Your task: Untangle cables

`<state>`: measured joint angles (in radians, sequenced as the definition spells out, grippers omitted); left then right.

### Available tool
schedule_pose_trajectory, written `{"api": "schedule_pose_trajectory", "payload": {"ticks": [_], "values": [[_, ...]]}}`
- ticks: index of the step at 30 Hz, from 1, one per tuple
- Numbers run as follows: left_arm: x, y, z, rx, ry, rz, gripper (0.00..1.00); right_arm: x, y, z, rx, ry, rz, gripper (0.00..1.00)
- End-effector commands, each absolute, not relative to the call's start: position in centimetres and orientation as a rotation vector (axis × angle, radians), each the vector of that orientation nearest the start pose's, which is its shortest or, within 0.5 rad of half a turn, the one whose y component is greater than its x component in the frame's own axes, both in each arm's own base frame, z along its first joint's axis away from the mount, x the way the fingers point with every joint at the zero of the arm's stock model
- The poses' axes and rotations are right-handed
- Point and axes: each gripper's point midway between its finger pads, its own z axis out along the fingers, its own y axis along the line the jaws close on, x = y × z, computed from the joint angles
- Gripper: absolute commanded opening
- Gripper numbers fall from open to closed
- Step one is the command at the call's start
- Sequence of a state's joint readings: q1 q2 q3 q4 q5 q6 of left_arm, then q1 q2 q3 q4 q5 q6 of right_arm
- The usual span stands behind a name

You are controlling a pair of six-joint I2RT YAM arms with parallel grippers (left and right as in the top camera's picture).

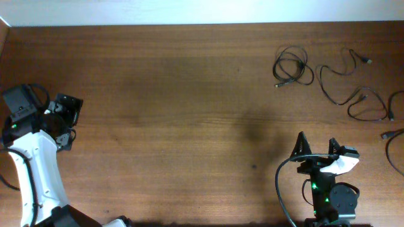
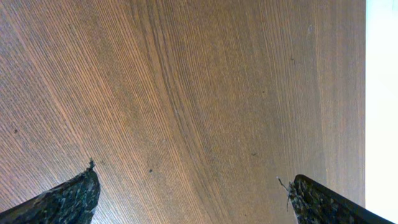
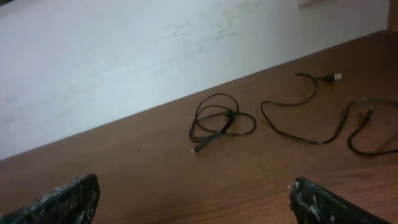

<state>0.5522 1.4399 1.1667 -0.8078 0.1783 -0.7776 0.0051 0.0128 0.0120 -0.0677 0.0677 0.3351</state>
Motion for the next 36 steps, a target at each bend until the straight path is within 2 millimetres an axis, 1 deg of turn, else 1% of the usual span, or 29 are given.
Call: {"api": "schedule_pose_trajectory", "payload": {"ticks": [1,2,4,31,32,33,34,35,36], "values": [[31.5,16.0,15.3,-1.581,2.133,-0.301,0.99,24.6,-0.8,15.5,0.202,1.639,0.113,0.99],[31.5,16.0,15.3,-1.581,2.133,-0.301,0.99,24.6,-0.5,15.5,0.17,1.644,0.11,0.99],[31.5,16.0,15.4,-1.581,2.132,-0.301,0.99,24.6,-0.4,15.5,0.163,1.644,0.114,0.99],[31.5,16.0,15.3,-1.581,2.134,-0.301,0.99,24.6,-0.4,15.6,0.163,1.641,0.115,0.98],[31.6,15.6,15.6,-1.564,2.137,-0.305,0.99,24.6,-0.4,15.6,0.163,1.642,0.115,0.99],[31.9,14.8,16.4,-1.523,2.138,-0.312,0.99,24.6,-0.4,15.6,0.163,1.642,0.115,0.98],[31.7,14.7,17.4,-1.488,2.123,-0.256,0.99,24.6,-0.4,15.6,0.163,1.642,0.115,0.99],[30.7,14.6,18.9,-1.452,2.102,-0.126,0.99,24.6,-0.4,15.6,0.163,1.641,0.115,0.99],[28.8,13.3,20.3,-1.411,2.119,-0.028,0.99,24.6,-0.4,15.6,0.163,1.642,0.114,0.99]]}}
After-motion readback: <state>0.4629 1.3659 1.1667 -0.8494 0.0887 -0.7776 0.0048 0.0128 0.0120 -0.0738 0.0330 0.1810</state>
